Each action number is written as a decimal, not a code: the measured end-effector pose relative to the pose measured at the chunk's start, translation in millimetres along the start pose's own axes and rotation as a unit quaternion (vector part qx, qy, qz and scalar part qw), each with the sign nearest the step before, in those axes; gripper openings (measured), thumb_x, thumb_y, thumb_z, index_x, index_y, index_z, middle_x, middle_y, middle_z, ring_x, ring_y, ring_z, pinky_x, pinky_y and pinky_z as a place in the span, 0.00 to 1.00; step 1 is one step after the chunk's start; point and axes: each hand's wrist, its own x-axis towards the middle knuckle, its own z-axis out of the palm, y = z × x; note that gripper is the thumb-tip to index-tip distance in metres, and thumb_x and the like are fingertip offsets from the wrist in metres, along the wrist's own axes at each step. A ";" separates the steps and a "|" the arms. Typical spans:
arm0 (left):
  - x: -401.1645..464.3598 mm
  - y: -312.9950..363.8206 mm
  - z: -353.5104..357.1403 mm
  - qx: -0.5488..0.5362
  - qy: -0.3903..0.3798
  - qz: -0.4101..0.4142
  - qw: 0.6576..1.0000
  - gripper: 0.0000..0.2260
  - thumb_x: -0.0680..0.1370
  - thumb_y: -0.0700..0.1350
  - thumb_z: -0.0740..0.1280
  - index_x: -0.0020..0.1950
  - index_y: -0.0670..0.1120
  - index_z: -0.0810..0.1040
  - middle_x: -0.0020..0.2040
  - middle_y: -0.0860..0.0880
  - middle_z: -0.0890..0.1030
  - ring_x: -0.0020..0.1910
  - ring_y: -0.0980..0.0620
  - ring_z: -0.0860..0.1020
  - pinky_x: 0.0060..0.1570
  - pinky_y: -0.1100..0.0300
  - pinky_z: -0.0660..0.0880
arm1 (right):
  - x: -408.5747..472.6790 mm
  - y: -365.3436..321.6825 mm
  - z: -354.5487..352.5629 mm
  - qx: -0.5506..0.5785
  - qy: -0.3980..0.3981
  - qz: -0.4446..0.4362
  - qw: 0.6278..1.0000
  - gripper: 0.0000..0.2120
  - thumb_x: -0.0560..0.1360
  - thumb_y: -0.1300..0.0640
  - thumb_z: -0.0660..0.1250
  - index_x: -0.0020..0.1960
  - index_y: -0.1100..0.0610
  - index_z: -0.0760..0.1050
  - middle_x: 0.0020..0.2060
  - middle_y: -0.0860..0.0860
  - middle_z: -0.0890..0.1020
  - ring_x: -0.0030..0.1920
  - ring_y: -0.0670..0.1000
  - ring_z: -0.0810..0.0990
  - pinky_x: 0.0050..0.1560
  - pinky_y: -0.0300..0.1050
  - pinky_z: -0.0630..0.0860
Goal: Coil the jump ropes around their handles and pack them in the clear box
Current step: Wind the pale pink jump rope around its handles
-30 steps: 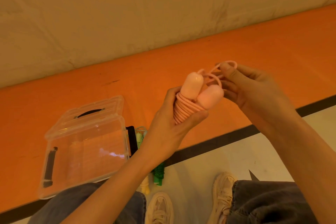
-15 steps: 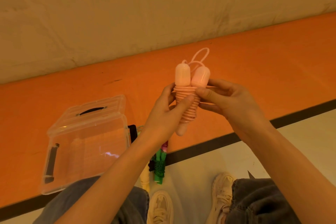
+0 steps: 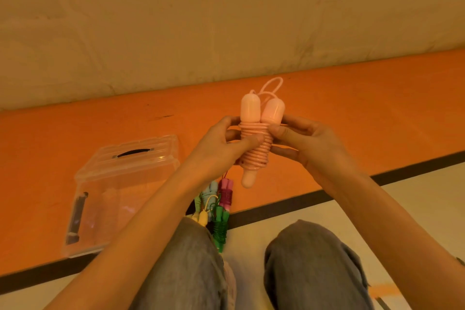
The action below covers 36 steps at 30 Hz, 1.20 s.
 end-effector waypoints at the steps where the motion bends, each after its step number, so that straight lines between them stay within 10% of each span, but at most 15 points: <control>1: -0.3 1.0 -1.9 -0.002 -0.002 -0.002 1.000 0.21 0.77 0.46 0.69 0.68 0.48 0.69 0.54 0.52 0.83 0.48 0.56 0.82 0.41 0.64 0.79 | -0.1 -0.5 1.3 0.001 -0.002 0.000 1.000 0.18 0.73 0.63 0.69 0.62 0.60 0.76 0.49 0.54 0.85 0.48 0.52 0.85 0.44 0.40 0.81; 25: 56.3 -108.6 0.0 -0.032 -0.007 -0.091 0.995 0.18 0.76 0.46 0.70 0.63 0.49 0.70 0.54 0.49 0.82 0.52 0.49 0.82 0.53 0.46 0.79 | 66.5 96.6 -25.8 -0.023 -0.014 0.131 0.991 0.18 0.73 0.64 0.69 0.63 0.60 0.75 0.53 0.57 0.83 0.51 0.52 0.84 0.44 0.38 0.81; 36: 70.9 -203.7 8.4 -0.089 -0.003 -0.131 0.987 0.17 0.72 0.51 0.70 0.59 0.51 0.73 0.52 0.50 0.83 0.51 0.53 0.82 0.50 0.55 0.80 | 88.5 188.3 -38.7 0.003 0.012 0.189 0.982 0.19 0.70 0.63 0.71 0.61 0.58 0.77 0.51 0.55 0.84 0.51 0.52 0.84 0.45 0.38 0.81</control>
